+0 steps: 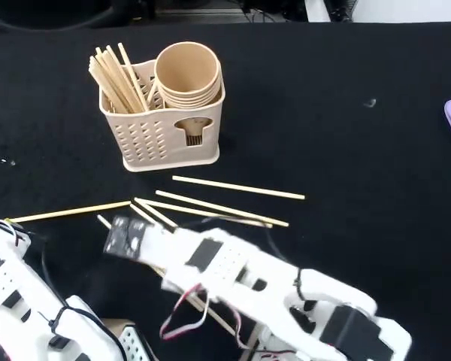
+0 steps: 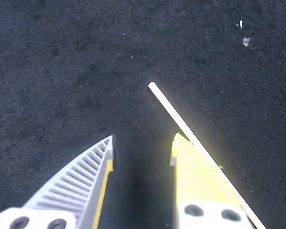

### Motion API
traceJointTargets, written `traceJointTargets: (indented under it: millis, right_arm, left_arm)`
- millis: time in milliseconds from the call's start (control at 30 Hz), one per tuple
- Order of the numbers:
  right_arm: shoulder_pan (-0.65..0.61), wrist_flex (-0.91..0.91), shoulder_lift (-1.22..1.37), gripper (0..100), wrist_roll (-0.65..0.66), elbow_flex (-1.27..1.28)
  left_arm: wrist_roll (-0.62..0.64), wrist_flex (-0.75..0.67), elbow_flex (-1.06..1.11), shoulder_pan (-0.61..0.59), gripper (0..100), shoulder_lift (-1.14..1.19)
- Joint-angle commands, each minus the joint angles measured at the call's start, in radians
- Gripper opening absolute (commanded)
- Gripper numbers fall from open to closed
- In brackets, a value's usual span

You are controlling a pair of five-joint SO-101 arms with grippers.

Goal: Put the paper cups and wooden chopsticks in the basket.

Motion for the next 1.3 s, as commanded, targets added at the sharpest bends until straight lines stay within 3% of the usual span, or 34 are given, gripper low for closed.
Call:
traceJointTargets:
  millis: [0,133,467,767,867,967,1267]
  right_arm:
    - [0.081,0.048,-0.094,1.0,0.091,-0.056]
    - [0.098,0.048,-0.131,1.0,0.1,-0.053]
    - [-0.034,-0.141,-0.035,1.1,-0.184,-0.058]
    - [0.048,-0.16,0.177,1.9,-0.186,-0.225]
    - [0.043,-0.06,0.194,13.0,-0.187,-0.263]
    - [0.021,0.017,0.177,21.7,-0.184,-0.282]
    - [-0.189,-0.017,0.093,16.9,-0.178,-0.133]
  left_arm:
    - [0.0,-0.015,-0.021,0.012,20,0.0]
    - [0.0,-0.015,-0.022,0.012,20,0.0]
    - [0.0,-0.015,-0.019,0.012,20,0.0]
    - [0.0,-0.015,-0.018,0.012,20,0.0]
    - [0.0,-0.015,-0.018,0.012,20,0.0]
    - [0.0,-0.015,-0.021,0.012,20,0.0]
    - [0.0,-0.015,-0.021,0.012,20,0.0]
